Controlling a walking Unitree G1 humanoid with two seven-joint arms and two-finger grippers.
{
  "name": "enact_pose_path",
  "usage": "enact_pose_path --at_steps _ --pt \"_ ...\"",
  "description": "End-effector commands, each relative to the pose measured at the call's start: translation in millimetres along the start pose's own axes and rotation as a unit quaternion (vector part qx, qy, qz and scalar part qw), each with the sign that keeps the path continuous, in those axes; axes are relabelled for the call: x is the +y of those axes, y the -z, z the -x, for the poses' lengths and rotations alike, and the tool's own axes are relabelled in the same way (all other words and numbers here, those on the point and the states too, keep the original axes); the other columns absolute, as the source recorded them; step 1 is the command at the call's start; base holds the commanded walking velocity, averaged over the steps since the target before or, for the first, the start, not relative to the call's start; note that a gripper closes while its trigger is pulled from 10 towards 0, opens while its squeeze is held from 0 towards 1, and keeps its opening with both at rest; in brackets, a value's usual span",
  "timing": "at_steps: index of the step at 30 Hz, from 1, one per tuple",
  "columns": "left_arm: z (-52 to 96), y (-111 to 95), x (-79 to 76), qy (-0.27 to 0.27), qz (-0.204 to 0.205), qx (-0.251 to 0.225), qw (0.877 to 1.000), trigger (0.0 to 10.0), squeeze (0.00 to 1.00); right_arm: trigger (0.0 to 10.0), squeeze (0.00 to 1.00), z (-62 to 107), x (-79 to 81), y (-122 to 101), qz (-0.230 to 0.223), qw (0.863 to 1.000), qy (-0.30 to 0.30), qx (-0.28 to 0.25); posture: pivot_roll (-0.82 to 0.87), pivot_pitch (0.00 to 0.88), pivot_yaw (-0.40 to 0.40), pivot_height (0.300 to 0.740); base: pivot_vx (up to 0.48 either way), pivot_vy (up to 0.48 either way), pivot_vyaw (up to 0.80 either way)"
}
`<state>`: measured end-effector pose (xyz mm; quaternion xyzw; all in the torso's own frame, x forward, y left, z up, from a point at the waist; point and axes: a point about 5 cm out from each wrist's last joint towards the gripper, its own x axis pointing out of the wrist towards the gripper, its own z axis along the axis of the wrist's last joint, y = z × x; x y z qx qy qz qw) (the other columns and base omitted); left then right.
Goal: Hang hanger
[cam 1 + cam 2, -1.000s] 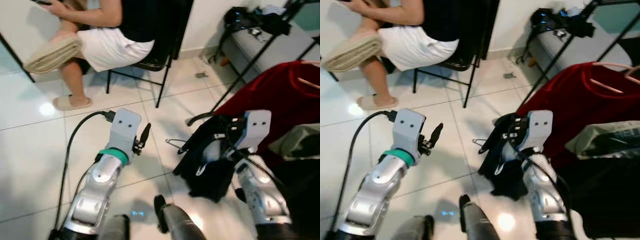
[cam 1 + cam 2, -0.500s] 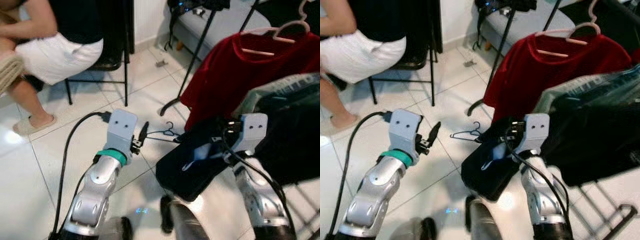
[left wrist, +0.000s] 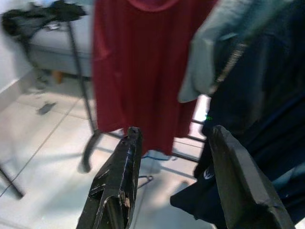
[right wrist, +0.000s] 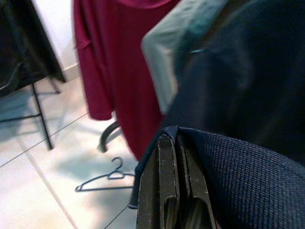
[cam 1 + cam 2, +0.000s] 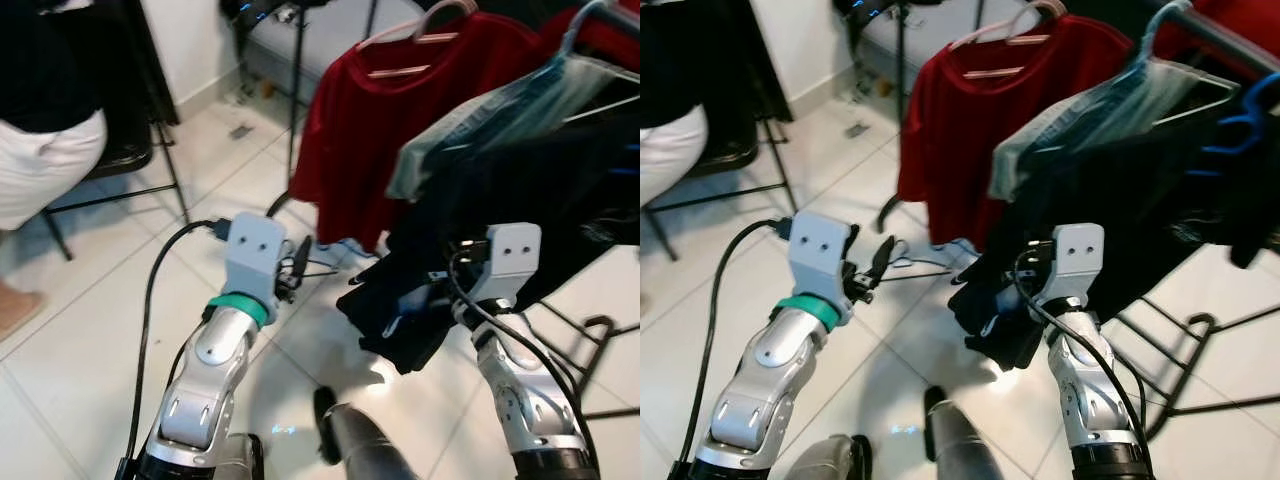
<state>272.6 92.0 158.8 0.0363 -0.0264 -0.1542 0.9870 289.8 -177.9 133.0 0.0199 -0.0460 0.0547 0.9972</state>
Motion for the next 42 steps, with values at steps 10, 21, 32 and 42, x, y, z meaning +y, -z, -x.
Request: enact_pose_path --at_steps 10,21,32,42 --pt "-1.5 1.6 -3.9 0.008 0.013 0.0 1.0 10.0 0.0 10.0 0.0 2.7 1.0 2.8 0.002 1.0 0.001 0.004 -0.07 0.196 0.008 0.74 0.0 0.0 -0.8" --pt "-2.9 -0.4 -6.5 0.008 0.019 -0.004 1.0 10.0 0.0 10.0 0.0 0.8 2.2 3.0 0.002 1.0 -0.002 0.003 -0.07 0.192 0.004 0.74 0.0 0.0 -0.8" --pt "-4.8 -1.5 -7.5 0.008 0.027 -0.008 1.0 10.0 0.0 10.0 0.0 -1.0 2.5 1.5 0.004 1.0 -0.004 0.001 -0.07 0.19 -0.002 0.74 0.0 0.0 -0.8" --pt "-5.6 -2.4 -8.7 0.008 0.031 -0.011 0.999 10.0 0.0 10.0 0.0 -1.8 2.0 0.9 0.005 1.0 -0.005 0.0 -0.07 0.188 -0.005 0.74 0.0 0.0 -0.8"
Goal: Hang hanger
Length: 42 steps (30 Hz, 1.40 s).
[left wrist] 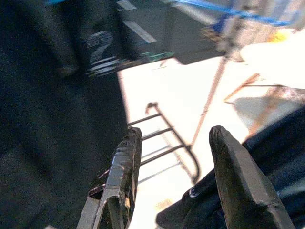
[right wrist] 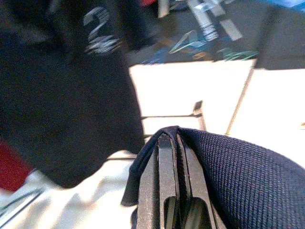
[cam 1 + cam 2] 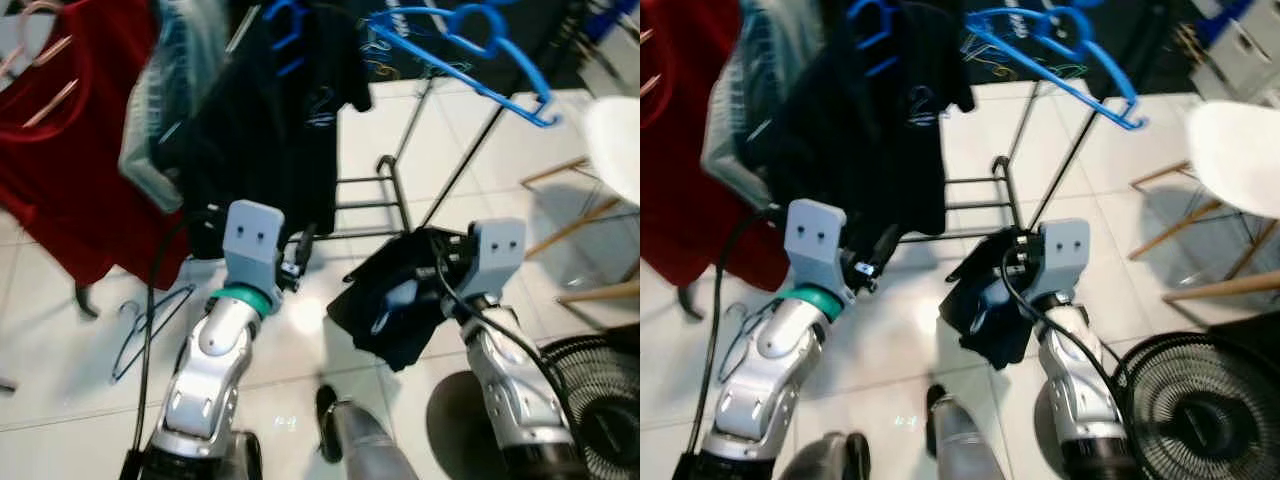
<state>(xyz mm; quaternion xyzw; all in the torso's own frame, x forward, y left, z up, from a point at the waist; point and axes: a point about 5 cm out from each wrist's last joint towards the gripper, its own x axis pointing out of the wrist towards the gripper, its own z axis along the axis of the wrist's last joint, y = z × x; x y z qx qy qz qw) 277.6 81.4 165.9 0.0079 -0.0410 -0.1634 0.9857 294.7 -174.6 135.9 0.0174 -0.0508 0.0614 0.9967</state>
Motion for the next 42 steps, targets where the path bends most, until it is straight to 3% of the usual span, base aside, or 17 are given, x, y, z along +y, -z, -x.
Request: enact_pose_path --at_steps 1,15,26,42 --pt "2.8 4.7 -1.0 0.0 0.006 0.007 1.0 10.0 0.0 10.0 0.0 3.7 -0.7 3.0 0.003 1.0 0.002 0.005 -0.07 0.188 -0.005 0.74 0.0 0.0 -0.8" --pt "1.3 1.5 -3.0 -0.001 0.04 0.007 0.999 10.0 0.0 10.0 0.0 3.4 -0.4 1.9 0.004 1.0 0.001 0.003 -0.07 0.188 -0.006 0.74 0.0 0.0 -0.8" --pt "0.8 -0.2 -0.4 -0.01 0.033 0.001 0.999 10.0 0.0 10.0 0.0 1.6 1.6 0.4 0.005 1.0 -0.001 -0.003 -0.07 0.183 -0.002 0.74 0.0 0.0 -0.8" --pt "-2.0 -0.3 2.2 -0.016 0.025 -0.001 1.0 10.0 0.0 10.0 0.0 0.4 6.6 -5.2 0.008 1.0 -0.015 -0.024 -0.07 0.177 -0.006 0.74 0.462 0.0 0.0"
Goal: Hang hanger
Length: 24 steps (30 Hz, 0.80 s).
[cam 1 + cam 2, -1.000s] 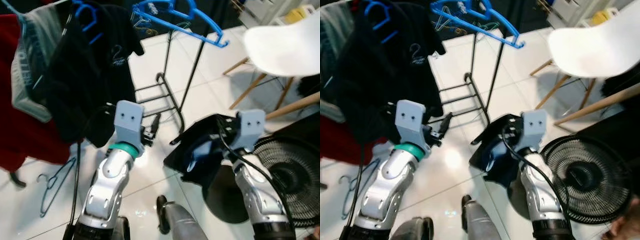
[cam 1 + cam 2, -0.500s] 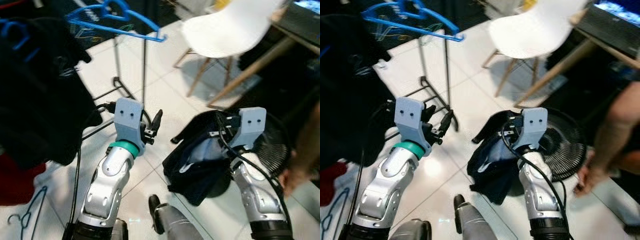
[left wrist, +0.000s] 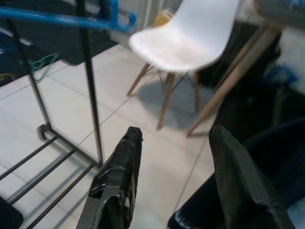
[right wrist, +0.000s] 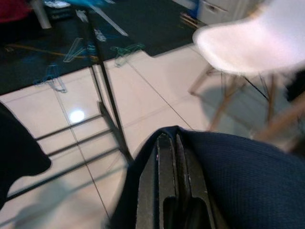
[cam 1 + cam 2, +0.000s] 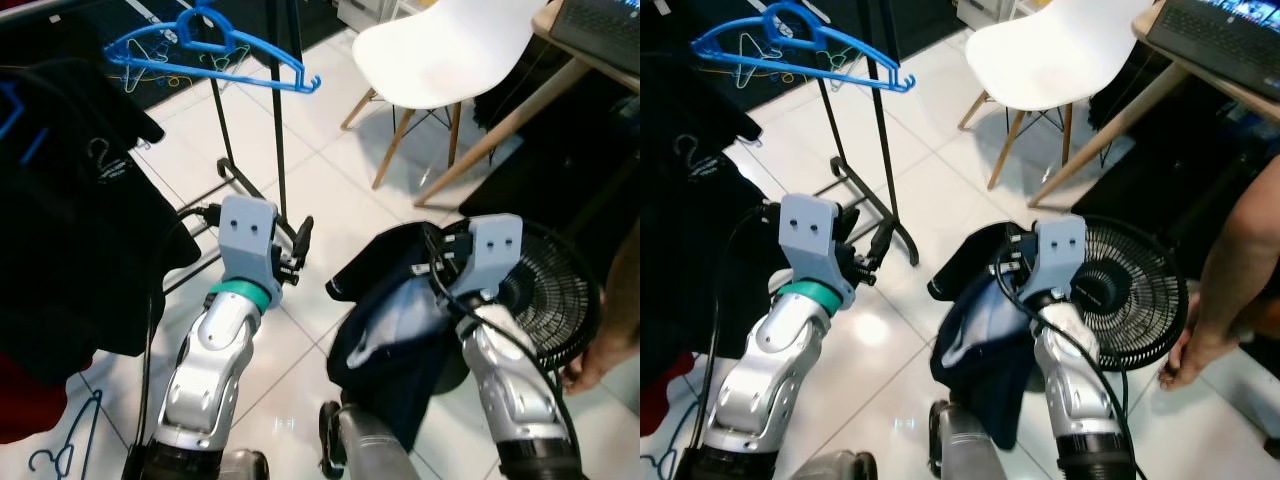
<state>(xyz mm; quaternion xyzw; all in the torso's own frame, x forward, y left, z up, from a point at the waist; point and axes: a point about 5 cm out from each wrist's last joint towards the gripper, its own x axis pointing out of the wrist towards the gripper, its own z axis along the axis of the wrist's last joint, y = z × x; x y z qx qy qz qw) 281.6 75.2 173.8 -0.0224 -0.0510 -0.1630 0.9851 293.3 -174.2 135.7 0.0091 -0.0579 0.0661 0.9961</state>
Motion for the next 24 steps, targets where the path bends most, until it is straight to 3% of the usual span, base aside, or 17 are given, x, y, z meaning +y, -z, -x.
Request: enact_pose_path --at_steps 1,10,17,22,24 --pt "4.4 6.8 6.9 -0.015 -0.004 0.013 1.0 10.0 0.0 10.0 0.0 -1.2 5.8 -5.0 0.006 1.0 -0.01 -0.016 -0.07 0.177 -0.007 0.74 0.48 0.0 0.0" --pt "3.3 6.5 6.0 -0.011 -0.003 0.008 1.0 10.0 0.0 10.0 0.0 -3.7 3.3 -4.0 0.009 1.0 -0.01 -0.015 -0.08 0.161 -0.009 0.74 0.48 0.0 0.0" --pt "-2.4 -1.3 7.1 -0.015 -0.015 -0.018 1.0 10.0 0.0 10.0 0.0 -14.6 -3.7 -9.9 0.024 0.999 -0.01 -0.025 -0.07 0.118 -0.044 0.74 0.428 0.0 0.0" --pt "-7.4 -16.7 17.5 -0.069 -0.038 -0.058 0.995 10.0 0.0 10.0 0.0 -27.2 2.3 -17.9 0.039 0.998 -0.045 -0.036 -0.05 0.096 -0.086 0.74 0.0 0.0 0.0" --pt "-7.8 -33.3 35.2 -0.143 -0.047 -0.093 0.984 10.0 0.0 10.0 0.0 -40.3 13.0 -26.7 0.042 0.995 -0.075 -0.049 -0.01 0.081 -0.126 0.74 0.0 0.0 0.0"
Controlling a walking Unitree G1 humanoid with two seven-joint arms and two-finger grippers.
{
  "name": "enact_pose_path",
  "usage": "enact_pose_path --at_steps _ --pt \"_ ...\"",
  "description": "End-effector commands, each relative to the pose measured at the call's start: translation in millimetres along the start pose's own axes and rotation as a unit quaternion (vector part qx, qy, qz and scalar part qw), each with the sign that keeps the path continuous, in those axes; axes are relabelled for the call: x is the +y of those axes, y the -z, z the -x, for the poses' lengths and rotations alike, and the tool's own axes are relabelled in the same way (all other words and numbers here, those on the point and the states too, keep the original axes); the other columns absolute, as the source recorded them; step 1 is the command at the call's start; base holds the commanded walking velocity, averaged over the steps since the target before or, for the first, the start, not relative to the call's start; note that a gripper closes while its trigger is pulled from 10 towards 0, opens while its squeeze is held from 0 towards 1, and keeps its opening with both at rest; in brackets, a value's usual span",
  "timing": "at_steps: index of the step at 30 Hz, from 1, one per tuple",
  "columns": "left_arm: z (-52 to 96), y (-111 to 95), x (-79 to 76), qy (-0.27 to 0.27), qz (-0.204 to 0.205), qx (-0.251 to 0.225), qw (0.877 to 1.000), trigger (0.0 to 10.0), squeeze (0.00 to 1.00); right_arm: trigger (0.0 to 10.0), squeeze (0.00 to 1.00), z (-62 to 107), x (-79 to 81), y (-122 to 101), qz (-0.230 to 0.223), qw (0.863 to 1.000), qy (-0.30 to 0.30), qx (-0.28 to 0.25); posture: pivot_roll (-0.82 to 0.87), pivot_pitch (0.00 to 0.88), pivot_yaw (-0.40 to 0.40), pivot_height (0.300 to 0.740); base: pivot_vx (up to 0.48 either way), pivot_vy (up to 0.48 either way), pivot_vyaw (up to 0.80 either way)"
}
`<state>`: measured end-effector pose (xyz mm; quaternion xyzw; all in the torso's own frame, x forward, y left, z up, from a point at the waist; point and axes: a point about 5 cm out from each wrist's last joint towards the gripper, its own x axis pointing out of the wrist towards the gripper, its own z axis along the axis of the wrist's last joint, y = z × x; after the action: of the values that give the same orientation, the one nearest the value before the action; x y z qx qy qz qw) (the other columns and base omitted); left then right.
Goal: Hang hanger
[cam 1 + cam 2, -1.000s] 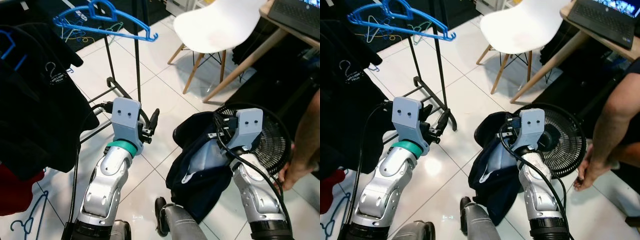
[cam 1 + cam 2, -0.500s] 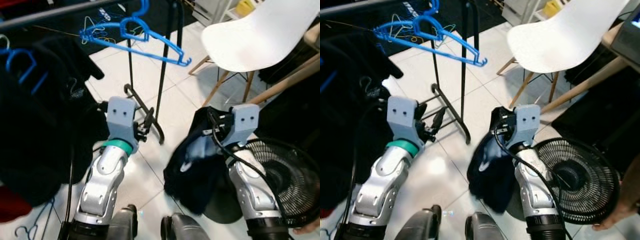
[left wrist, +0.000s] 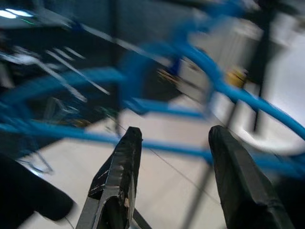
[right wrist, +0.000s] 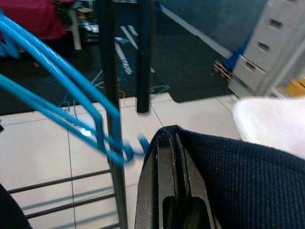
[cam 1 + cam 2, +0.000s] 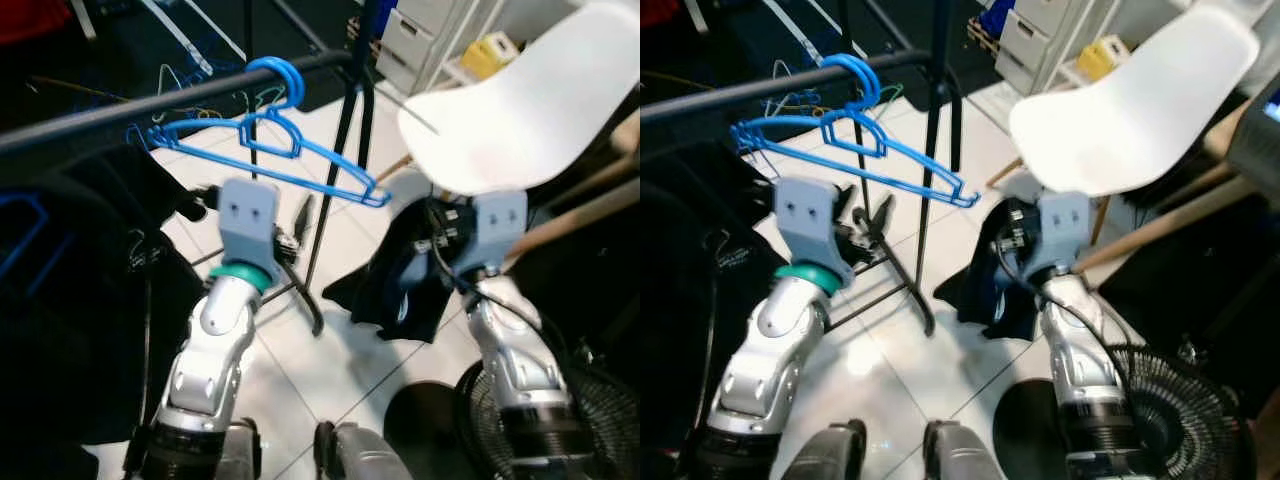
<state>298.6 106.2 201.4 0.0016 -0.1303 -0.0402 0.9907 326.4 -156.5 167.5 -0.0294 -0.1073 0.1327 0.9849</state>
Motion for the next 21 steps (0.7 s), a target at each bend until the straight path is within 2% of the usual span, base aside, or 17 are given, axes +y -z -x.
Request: enact_pose_path --at_steps 1,3,6,7,10,16,17,18,19,20,21 --pt "0.0 -5.6 1.8 -0.025 -0.004 -0.016 1.0 10.0 0.0 10.0 0.0 -1.6 -0.7 0.8 0.004 1.0 -0.006 -0.002 -0.01 0.081 -0.126 0.74 0.0 0.0 0.0" --pt "-2.0 -9.7 10.4 -0.062 -0.03 -0.016 0.997 10.0 0.0 10.0 0.0 -9.3 4.8 -2.0 0.002 1.0 -0.02 -0.008 0.01 0.083 -0.139 0.74 0.0 0.0 0.0" --pt "-5.0 -13.1 12.9 -0.089 -0.054 -0.017 0.994 10.0 0.0 10.0 0.0 -16.0 11.2 -2.3 0.0 0.999 -0.037 -0.009 0.02 0.092 -0.147 0.74 0.0 0.0 0.0" --pt "-5.5 -13.4 13.7 -0.096 -0.071 -0.016 0.993 10.0 0.0 10.0 0.0 -16.2 12.5 -1.7 0.0 0.999 -0.039 -0.009 0.02 0.092 -0.147 0.74 0.0 0.0 0.0" --pt "-6.2 -11.3 17.5 -0.107 -0.082 -0.007 0.991 10.0 0.0 10.0 0.0 -15.4 15.0 -0.6 -0.001 0.999 -0.041 -0.01 0.01 0.087 -0.143 0.74 0.0 0.0 0.0" --pt "-11.4 -8.6 16.1 -0.103 -0.091 -0.008 0.99 10.0 0.0 10.0 0.0 -13.4 13.4 2.2 -0.002 0.999 -0.039 -0.01 0.01 0.08 -0.123 0.74 0.0 0.0 0.0" --pt "-17.0 -7.7 12.8 -0.096 -0.112 -0.009 0.989 10.0 0.0 10.0 0.0 -13.8 13.9 2.2 -0.003 0.999 -0.038 -0.011 0.0 0.082 -0.114 0.74 0.0 0.0 0.0" --pt "-17.0 -7.7 12.8 -0.096 -0.112 -0.009 0.989 10.0 0.0 10.0 0.0 -13.8 13.9 2.2 -0.003 0.999 -0.038 -0.011 0.0 0.082 -0.114 0.74 0.0 0.0 0.0" --pt "-23.3 -6.2 8.1 -0.087 -0.135 -0.007 0.987 10.0 0.0 10.0 0.0 -14.1 14.5 1.9 -0.005 0.999 -0.037 -0.013 0.0 0.083 -0.112 0.74 0.0 0.0 0.0" --pt "-23.3 -6.2 8.1 -0.087 -0.135 -0.007 0.987 10.0 0.0 10.0 0.0 -14.1 14.5 1.9 -0.005 0.999 -0.037 -0.013 0.0 0.083 -0.112 0.74 0.0 0.0 0.0" --pt "-31.4 -5.6 0.3 -0.068 -0.159 -0.011 0.985 10.0 0.0 10.0 0.0 -13.9 16.0 2.0 -0.007 0.999 -0.037 -0.015 0.0 0.088 -0.1 0.74 0.0 0.0 0.0"
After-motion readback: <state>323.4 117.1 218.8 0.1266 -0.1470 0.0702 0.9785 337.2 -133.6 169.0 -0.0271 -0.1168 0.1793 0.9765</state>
